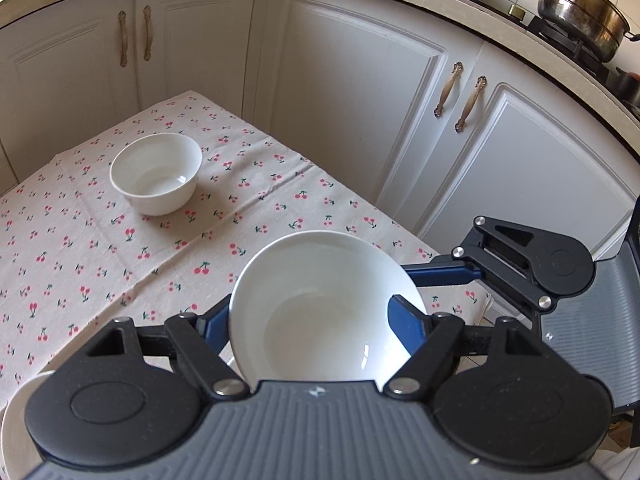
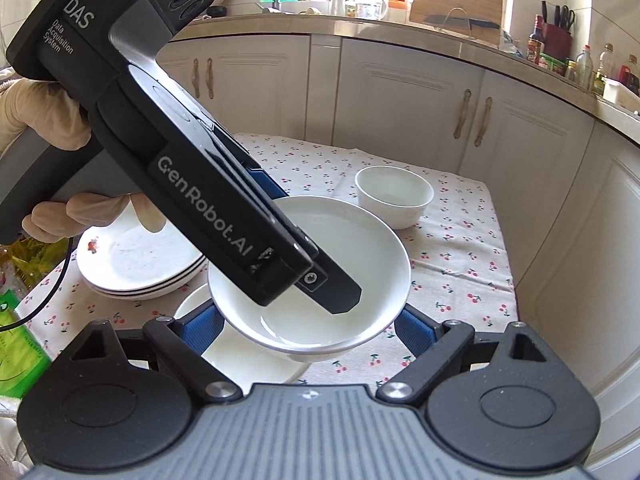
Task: Organize plates and bowls
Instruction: 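Lift and carry the second bowl with the left tool toward the placed bowl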
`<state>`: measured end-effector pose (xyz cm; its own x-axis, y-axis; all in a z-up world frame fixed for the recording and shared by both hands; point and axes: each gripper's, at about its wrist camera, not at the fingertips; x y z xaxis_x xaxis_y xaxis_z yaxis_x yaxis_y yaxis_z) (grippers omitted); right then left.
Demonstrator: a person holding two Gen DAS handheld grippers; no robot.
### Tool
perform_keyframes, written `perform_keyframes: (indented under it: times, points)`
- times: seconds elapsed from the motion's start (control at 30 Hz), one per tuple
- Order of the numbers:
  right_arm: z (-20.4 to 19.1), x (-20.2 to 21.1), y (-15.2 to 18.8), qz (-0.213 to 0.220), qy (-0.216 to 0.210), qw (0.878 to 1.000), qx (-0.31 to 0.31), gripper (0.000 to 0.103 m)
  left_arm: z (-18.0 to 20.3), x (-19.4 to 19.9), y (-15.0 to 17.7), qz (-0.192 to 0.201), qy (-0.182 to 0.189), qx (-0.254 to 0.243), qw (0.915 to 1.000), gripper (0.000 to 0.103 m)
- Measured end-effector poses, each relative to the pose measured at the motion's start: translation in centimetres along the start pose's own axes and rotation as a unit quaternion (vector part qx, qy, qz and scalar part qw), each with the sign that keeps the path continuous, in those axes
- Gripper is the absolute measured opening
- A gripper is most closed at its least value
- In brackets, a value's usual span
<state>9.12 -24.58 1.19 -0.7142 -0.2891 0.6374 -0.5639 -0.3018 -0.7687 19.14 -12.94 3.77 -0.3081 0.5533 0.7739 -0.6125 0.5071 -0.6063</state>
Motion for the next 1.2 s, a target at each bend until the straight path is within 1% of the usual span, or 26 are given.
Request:
perform_keyframes:
  times: [0.4,0.53,0.83,1.2]
  points:
    - [-1.6,-1.4,0.3,-0.011,-0.032,0.999,0.013,0.094,-1.1,0.4,2.3,-0.004,-0.017,0.026,0.9995,0.079]
    - [-2.1,-1.8,0.5,-0.021,-0.035,0.999,0.015,0.094,-1.4,0.1,3.0,-0.009,-0.013,0.033,0.9993,0.079]
    - [-2.4,-2.5,1.4,-0.039,-0.04,0.998,0.019,0.094,-1.5,-0.9,4.2,-0.022,-0.008,0.031,0.9993,0.079]
    - [-2.3,-3.3,1.7,-0.047,-0.045,0.998,0.019,0.094,-1.4,-1.5,4.7,-0.025,-0.016,0.017,0.9994,0.079]
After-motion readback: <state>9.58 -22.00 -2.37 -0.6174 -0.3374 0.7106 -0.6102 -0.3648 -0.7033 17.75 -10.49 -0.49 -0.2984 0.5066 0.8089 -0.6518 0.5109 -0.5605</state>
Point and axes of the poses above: each gripper's, at about its wrist camera, not at the fingertips, and x roughly against the way its jaws point, z to its right, y to its underside
